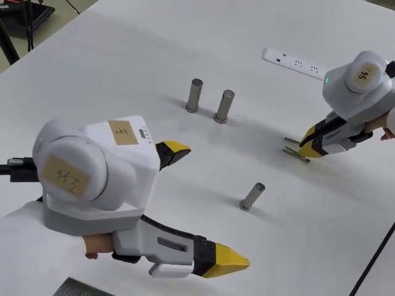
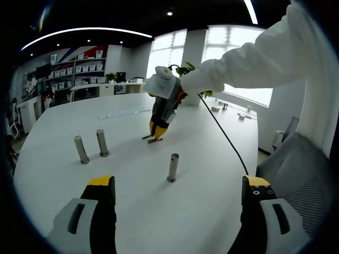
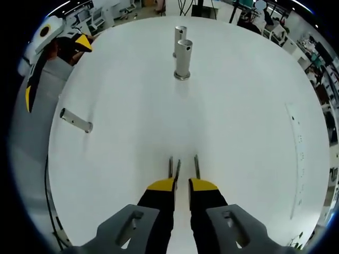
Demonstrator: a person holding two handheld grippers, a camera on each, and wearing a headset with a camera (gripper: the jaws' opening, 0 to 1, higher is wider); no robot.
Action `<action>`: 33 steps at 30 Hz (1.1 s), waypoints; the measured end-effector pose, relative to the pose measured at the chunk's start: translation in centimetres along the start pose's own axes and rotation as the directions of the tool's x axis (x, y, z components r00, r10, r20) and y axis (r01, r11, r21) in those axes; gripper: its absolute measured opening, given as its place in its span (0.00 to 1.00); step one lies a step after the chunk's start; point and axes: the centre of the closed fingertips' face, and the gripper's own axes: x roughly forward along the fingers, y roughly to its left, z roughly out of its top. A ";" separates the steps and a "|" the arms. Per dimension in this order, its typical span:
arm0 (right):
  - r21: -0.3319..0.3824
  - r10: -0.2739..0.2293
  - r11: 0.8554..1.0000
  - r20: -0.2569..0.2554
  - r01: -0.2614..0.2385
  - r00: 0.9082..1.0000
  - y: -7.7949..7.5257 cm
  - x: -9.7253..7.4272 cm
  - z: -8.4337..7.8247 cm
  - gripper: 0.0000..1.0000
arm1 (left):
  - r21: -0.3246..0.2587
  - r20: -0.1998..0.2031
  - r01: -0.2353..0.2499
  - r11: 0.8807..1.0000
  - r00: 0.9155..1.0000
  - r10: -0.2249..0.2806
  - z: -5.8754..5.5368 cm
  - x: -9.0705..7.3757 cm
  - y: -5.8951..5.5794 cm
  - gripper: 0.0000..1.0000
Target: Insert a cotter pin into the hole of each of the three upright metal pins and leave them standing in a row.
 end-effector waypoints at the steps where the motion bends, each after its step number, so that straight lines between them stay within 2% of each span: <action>1: -0.001 -0.002 1.000 0.002 0.002 1.000 0.1 0.0 0.1 0.05 | 0.001 -0.001 -0.001 1.000 1.000 0.001 0.0 0.0 0.0 0.99; 4: -0.004 0.004 1.000 0.004 -0.004 1.000 0.4 0.0 0.2 0.06 | -0.001 -0.002 -0.001 1.000 1.000 0.001 -0.1 0.0 0.1 0.99; 11: -0.002 0.003 1.000 -0.001 -0.003 1.000 0.1 0.0 0.1 0.04 | -0.001 -0.006 0.004 1.000 1.000 -0.004 -0.2 0.1 0.0 0.99; 15: 0.014 0.004 1.000 0.000 -0.004 1.000 -0.1 0.0 0.0 0.03 | -0.002 -0.008 0.006 1.000 1.000 -0.006 -0.2 0.2 0.0 0.95; 22: 0.003 -0.014 1.000 -0.026 0.014 1.000 -0.2 -0.3 -0.6 0.01 | 0.003 -0.006 0.006 1.000 1.000 -0.006 -0.2 0.2 0.0 0.95; 25: 0.008 -0.009 1.000 -0.022 0.009 1.000 0.1 -0.3 -0.6 0.00 | 0.004 -0.011 0.009 1.000 1.000 -0.009 -0.2 0.2 -0.1 0.95; 32: -0.030 -0.008 1.000 -0.047 0.006 0.999 0.7 -0.1 -1.1 0.04 | 0.004 -0.011 0.006 1.000 1.000 -0.006 -0.3 0.1 0.0 0.95; 33: -0.026 -0.006 1.000 -0.036 0.005 0.999 0.7 -0.1 -0.8 0.03 | 0.003 -0.011 0.005 1.000 1.000 -0.005 -0.3 0.1 0.0 0.95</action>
